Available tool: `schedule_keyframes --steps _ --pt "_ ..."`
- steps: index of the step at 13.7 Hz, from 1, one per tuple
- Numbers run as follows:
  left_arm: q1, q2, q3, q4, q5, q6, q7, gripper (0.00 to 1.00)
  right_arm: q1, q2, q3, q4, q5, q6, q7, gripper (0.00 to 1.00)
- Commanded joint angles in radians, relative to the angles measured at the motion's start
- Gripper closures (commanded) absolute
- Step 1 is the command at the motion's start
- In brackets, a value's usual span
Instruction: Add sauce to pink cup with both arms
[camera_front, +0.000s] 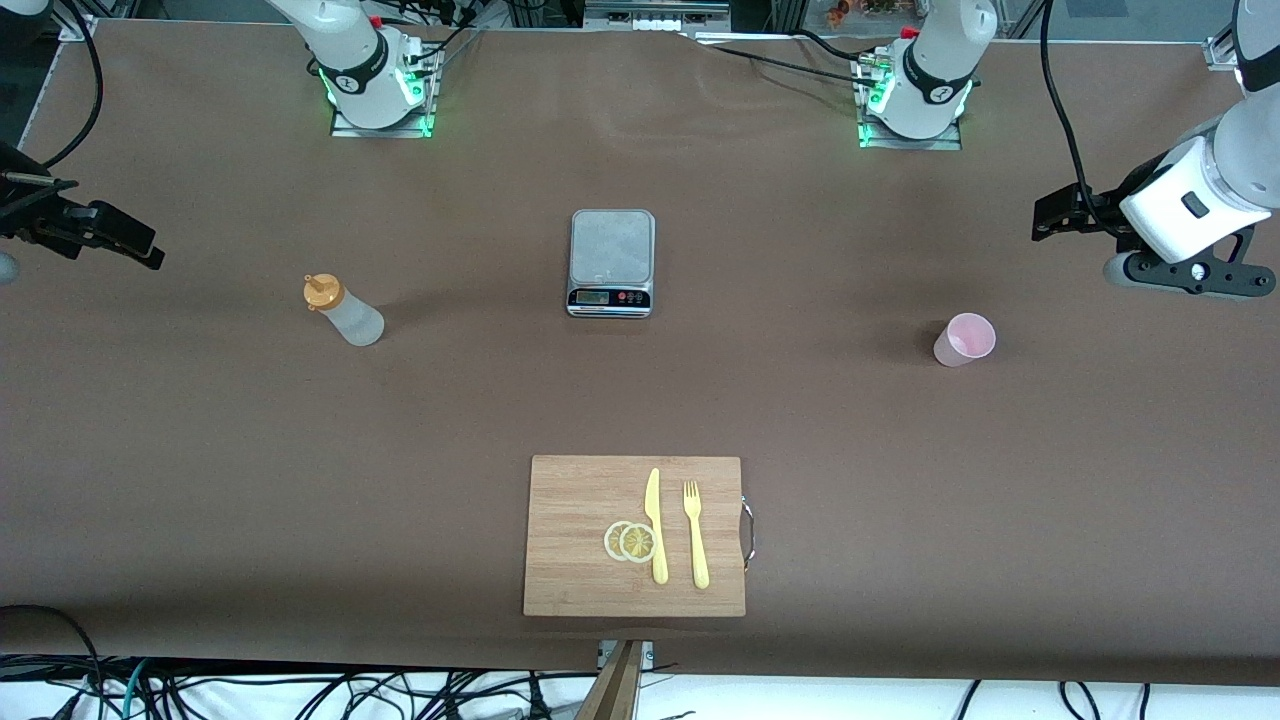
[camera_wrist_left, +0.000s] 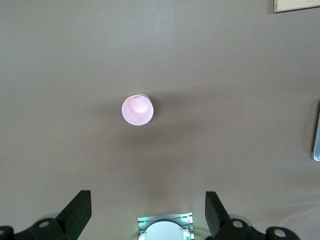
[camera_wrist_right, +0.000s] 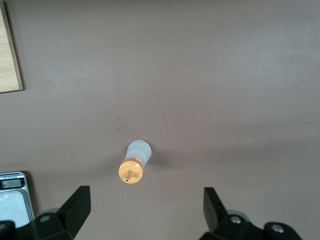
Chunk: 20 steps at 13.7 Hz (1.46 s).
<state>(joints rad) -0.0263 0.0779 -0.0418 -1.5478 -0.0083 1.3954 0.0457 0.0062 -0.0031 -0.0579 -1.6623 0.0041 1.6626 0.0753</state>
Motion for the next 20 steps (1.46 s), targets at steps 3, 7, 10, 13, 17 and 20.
schedule_keyframes --steps 3,7,10,13,17,20 --pt "-0.003 0.019 -0.003 0.034 0.021 -0.009 -0.003 0.0 -0.002 -0.006 0.001 -0.004 0.014 -0.004 -0.002 0.0" --pt "0.002 0.043 -0.001 0.057 0.021 -0.01 -0.004 0.0 -0.002 -0.006 0.001 -0.004 0.014 -0.004 -0.002 0.0" --pt "0.005 0.054 0.002 0.074 0.021 -0.015 -0.004 0.0 -0.002 -0.006 0.001 -0.004 0.014 -0.004 -0.002 0.0" --pt "0.006 0.056 0.003 0.072 0.021 -0.015 -0.004 0.0 -0.002 -0.006 0.001 -0.004 0.014 -0.004 -0.002 0.0" --pt "0.028 0.086 0.008 0.055 0.022 -0.009 0.006 0.0 -0.002 -0.006 0.001 -0.004 0.014 -0.004 -0.002 0.0" --pt "0.045 0.097 0.008 -0.029 0.076 0.071 0.029 0.0 -0.002 -0.006 0.001 -0.004 0.014 -0.004 -0.002 0.0"
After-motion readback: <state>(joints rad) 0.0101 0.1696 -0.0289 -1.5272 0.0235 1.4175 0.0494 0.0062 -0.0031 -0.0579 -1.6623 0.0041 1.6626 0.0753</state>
